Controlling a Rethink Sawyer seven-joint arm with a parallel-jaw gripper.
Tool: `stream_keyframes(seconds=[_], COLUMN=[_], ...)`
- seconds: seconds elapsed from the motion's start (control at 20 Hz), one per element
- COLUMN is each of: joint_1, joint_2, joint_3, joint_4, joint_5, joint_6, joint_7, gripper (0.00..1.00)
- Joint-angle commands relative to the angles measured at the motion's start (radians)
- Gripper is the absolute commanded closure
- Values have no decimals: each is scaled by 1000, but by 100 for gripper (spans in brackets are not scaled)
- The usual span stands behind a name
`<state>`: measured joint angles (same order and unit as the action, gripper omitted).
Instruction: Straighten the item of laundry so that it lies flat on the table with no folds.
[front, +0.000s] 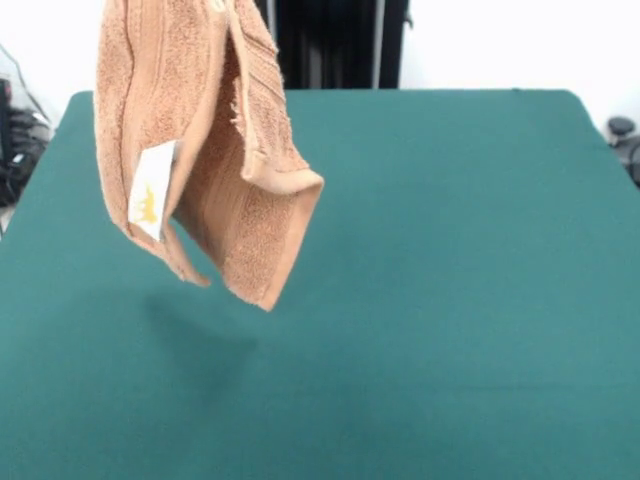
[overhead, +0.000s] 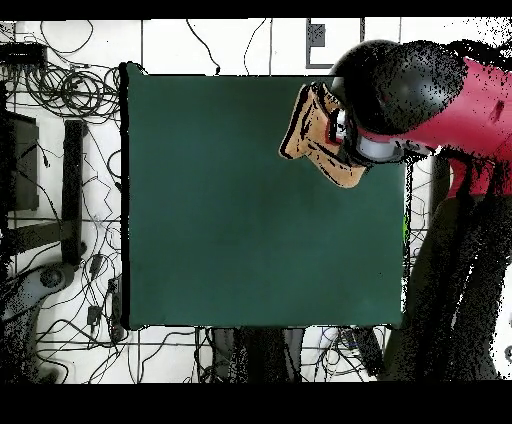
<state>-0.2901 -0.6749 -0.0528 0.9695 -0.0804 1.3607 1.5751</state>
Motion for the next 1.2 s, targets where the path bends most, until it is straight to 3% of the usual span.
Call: stream_keyframes(seconds=[0.05,0.6,0.9,1.2], joint_1=[16,-6,-3,-8], joint_2=[-8,-65,-53,-70], joint_3=[72,80,82,88], joint_4=[243,448,427,514], joint_5=[-45,-26,-29,-15], joint_6=[-117,-357,-333,-456], joint_7=[-87,-25,-13,22], gripper=[100,100,100,100])
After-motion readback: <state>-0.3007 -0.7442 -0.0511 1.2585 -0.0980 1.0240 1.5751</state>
